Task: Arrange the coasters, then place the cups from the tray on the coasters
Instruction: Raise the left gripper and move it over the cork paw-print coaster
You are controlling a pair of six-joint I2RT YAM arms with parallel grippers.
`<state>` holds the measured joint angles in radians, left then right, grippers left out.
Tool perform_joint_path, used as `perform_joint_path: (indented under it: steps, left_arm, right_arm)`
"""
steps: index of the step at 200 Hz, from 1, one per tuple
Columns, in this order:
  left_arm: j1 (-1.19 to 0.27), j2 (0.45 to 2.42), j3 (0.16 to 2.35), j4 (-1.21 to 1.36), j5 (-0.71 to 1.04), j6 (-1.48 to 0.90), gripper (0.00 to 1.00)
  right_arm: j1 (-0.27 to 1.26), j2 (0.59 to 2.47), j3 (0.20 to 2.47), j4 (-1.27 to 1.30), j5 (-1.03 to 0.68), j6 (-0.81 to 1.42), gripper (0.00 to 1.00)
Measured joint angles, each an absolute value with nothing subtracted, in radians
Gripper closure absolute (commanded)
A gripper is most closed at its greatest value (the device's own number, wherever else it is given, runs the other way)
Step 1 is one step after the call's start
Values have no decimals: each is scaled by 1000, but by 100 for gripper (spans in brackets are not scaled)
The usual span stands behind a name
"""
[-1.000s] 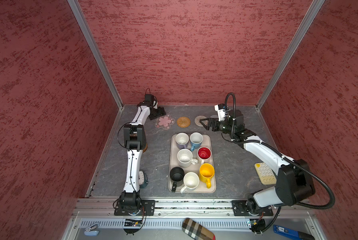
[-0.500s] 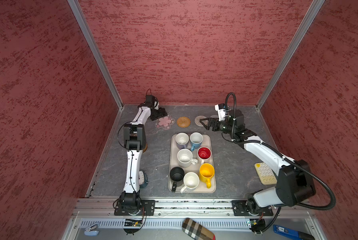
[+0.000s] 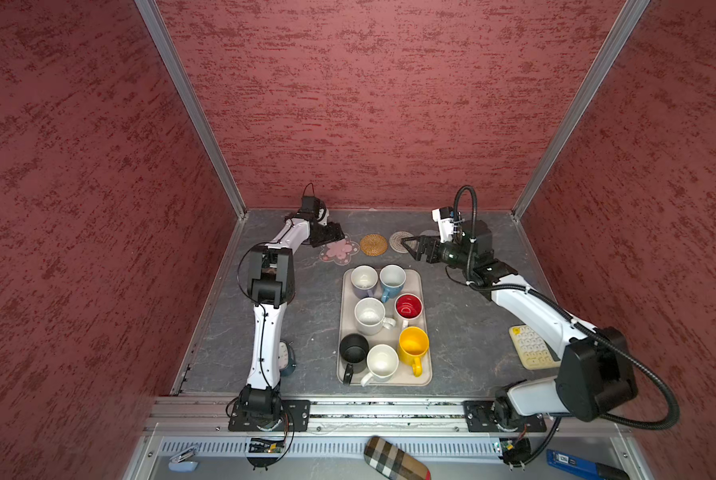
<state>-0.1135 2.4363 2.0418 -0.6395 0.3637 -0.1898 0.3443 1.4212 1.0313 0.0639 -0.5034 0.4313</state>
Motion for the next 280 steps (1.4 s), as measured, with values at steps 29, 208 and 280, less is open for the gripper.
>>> perform_joint_path:
  steps: [29,208,280]
  left_arm:
    - [-109,2436,2053,-645,373,-206,15]
    - [165,1849,1551,-696,158,-370,1]
    - [332,1830,1349,-670,232,-340,22]
  right_arm:
    - [344,1421,1031,64,-505,431,1]
    - [388,1622,1183,65,-477,419,1]
    - [417,1678,1183,155,-487,438,4]
